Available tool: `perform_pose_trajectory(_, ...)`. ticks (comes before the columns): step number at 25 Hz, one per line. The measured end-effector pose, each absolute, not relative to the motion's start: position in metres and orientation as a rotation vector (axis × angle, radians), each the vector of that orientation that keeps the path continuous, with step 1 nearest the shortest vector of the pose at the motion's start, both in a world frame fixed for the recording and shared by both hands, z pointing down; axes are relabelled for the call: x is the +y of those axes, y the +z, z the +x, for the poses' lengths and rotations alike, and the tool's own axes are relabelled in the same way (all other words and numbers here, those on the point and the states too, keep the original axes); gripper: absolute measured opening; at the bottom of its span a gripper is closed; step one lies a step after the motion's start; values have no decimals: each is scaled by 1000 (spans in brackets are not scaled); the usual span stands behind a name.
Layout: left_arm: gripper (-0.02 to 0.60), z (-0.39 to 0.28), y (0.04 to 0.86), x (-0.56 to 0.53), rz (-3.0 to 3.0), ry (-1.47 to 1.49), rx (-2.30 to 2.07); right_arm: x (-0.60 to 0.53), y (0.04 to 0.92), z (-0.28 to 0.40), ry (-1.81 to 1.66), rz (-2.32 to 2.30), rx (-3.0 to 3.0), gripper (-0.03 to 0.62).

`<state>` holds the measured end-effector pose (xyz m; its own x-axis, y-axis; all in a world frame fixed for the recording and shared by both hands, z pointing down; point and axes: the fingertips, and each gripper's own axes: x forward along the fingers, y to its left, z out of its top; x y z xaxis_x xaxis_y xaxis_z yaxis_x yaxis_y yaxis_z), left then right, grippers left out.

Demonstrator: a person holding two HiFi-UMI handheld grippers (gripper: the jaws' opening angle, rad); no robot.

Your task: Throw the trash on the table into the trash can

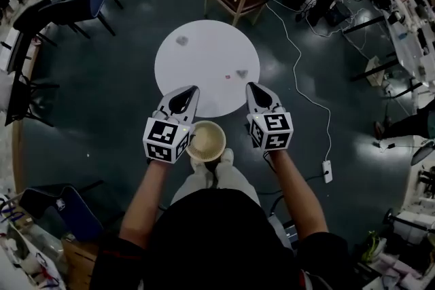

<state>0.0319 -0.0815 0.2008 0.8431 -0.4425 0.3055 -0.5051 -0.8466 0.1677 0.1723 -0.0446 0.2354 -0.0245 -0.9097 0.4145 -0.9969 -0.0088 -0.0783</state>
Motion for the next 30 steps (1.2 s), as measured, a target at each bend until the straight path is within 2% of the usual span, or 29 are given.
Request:
perform_pose_trajectory(12,15,69,287,-60,2648,381,-695,-45,337,208,673,1945,-1947,20)
perform_pose_trajectory(24,15,101,388,-52,2552,446,-709,-71,435,241,646,1843,-1898,21)
perform_pose_trajectory(25,15,104,397,-54,2548,451,-713,-74,444,244,652,1838,-1901,26)
perform_pose_trajectory(27,15,110,410,-57,2543,461,-726,-80,459,249,687,1823,-1909,106)
perform_pose_trajectory(30,15,117,426,-60,2527,464,-749,-85,477,257,706,1801,-1901,114)
